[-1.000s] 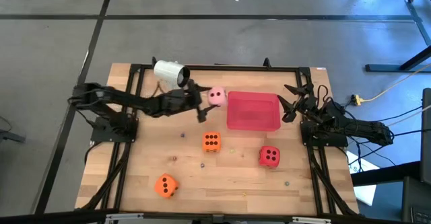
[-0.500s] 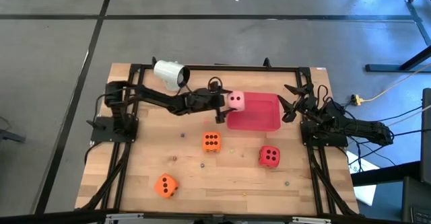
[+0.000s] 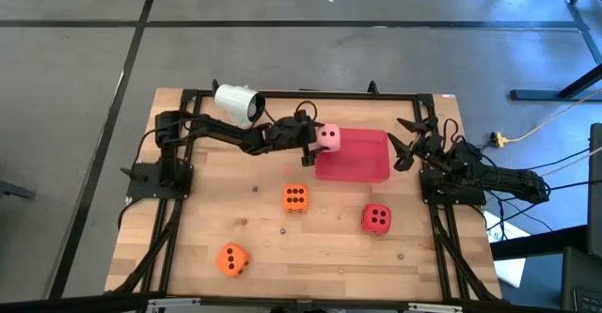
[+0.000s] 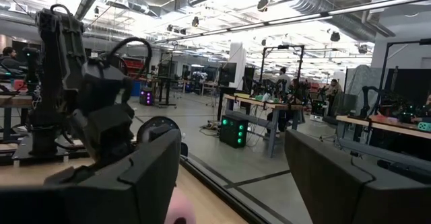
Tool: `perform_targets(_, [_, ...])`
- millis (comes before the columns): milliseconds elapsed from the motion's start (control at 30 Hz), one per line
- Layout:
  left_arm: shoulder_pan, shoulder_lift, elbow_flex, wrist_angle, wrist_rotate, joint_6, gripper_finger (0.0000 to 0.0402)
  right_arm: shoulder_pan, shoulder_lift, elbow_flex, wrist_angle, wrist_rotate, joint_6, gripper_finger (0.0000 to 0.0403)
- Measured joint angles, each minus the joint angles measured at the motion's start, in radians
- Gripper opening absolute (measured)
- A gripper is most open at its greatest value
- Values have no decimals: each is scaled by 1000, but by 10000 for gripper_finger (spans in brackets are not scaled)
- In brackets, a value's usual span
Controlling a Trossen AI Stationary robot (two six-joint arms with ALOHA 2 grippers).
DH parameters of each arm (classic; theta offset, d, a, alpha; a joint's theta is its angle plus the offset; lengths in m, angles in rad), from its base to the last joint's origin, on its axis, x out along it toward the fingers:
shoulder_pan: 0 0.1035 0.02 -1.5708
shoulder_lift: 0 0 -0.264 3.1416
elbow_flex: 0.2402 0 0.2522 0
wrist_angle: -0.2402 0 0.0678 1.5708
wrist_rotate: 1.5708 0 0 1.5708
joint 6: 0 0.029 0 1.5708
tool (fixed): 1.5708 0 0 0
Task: Pick & Place Dice
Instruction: Put the big pink dice into the red bin
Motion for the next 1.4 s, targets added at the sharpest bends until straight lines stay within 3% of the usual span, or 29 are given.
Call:
perform_targets(367, [6,0,-1,-34,15,16,347,0,0,0,6,-11,-38,268])
perform_targets(533, [6,0,-1,-34,15,35,347,0,3,2,89,-70,28,268])
perform_targets(667, [6,0,-1,-34,15,42,347,0,61,2,92,-76,34,268])
perform_targets(933, [5,0,-1,-33,15,43,347,0,347,15,249,-29,134,268])
perform_targets(1400, [5,0,-1,-33,15,44,347,-14,1052,362,233,-25,164,268])
